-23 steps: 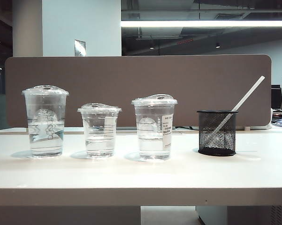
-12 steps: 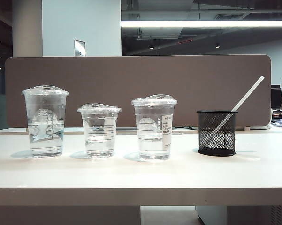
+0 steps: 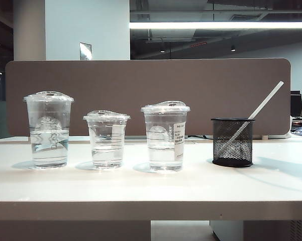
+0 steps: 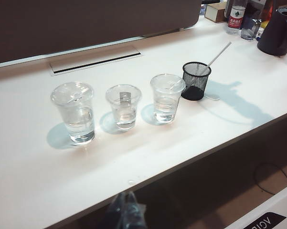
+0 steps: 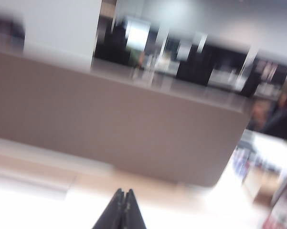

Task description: Pick up the straw and insert it into the medium coffee cup.

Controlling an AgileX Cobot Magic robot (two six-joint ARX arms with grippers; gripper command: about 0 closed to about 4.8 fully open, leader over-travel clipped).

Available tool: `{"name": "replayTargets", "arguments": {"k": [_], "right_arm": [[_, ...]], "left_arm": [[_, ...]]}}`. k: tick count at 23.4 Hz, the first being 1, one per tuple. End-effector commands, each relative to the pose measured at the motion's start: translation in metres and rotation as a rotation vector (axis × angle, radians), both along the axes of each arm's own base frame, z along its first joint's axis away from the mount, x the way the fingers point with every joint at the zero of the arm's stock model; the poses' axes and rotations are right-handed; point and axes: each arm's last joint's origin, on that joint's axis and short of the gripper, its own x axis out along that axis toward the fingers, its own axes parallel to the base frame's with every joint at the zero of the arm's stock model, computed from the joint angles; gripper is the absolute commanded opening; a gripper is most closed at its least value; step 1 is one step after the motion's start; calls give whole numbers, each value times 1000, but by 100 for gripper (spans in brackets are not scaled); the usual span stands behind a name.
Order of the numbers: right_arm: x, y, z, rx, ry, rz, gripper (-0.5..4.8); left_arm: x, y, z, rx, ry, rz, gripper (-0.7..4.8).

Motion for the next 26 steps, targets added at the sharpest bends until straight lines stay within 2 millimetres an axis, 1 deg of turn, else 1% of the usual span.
{"name": "replayTargets", "arguments": {"k": [1,2,4,6,9,10,11,14,16,21,26], "right_arm": [[-4,0,-40,70,-54,9,4],[-8,0,-70,137,-30,17,4],[-13,-1,-99,176,22,17,4],[-22,-2,-134,172,83,12,4],[-39,-3,-170,172,128,13,4],[-52,-4,-188,203,126,14,4],[-63,-5,-199,228,114,16,4],[-84,-7,-216,254,72,47,4],[-91,-7,-222,253,64,71,4],[-100,-6,-234,246,124,131,4],[-104,-4,-239,241,155,206,3]], "left_arm": [[0,0,2,-4,-12,-3,-4],[0,0,2,-4,-12,-3,-4],[0,0,2,-4,-12,-3,-4],[0,0,2,-4,-12,-2,-4],[0,0,2,-4,-12,-3,-4],[0,0,2,-4,-12,-2,-4],[0,0,2,-4,-12,-3,-4],[0,0,2,-4,-12,-3,-4],[0,0,2,-4,-12,-2,-4],[0,0,2,-4,-12,-3,-4],[0,0,2,-4,-12,-3,-4]]}}
